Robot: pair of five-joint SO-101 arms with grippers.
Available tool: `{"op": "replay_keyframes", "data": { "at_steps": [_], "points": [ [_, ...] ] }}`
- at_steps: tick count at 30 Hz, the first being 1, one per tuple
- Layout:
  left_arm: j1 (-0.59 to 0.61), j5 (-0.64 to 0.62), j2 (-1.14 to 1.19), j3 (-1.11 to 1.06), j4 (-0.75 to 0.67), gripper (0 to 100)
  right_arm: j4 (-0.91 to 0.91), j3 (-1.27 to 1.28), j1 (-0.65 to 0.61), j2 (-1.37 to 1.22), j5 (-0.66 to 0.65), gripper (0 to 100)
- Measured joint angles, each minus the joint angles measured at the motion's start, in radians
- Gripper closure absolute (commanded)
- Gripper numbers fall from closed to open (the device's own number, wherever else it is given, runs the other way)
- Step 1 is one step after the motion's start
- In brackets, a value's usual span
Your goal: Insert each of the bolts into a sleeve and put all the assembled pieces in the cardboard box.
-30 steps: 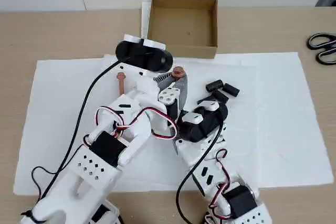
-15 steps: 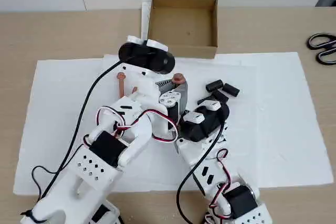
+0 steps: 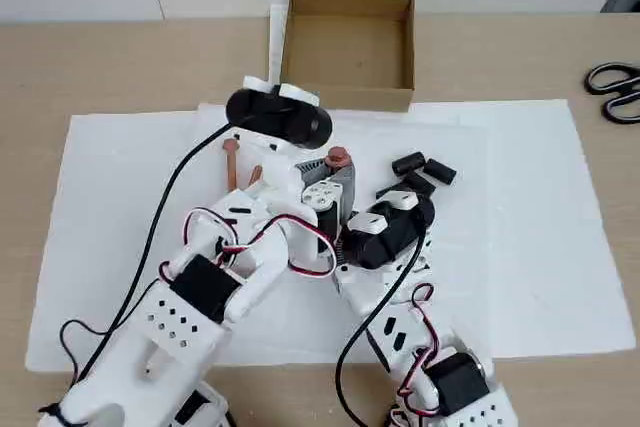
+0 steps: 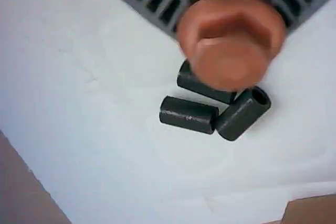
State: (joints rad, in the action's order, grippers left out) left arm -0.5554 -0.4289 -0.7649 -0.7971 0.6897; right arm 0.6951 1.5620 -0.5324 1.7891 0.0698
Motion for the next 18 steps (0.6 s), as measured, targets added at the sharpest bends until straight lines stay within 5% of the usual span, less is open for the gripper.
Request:
{"op": "replay_keyframes", "data": {
  "at_steps": [18],
  "points": [
    [-0.003,-0.003,-0.008,-0.040,0.091,99,0.000,0.002,-0.002,-0.002,0.003,99.5]
  ]
}}
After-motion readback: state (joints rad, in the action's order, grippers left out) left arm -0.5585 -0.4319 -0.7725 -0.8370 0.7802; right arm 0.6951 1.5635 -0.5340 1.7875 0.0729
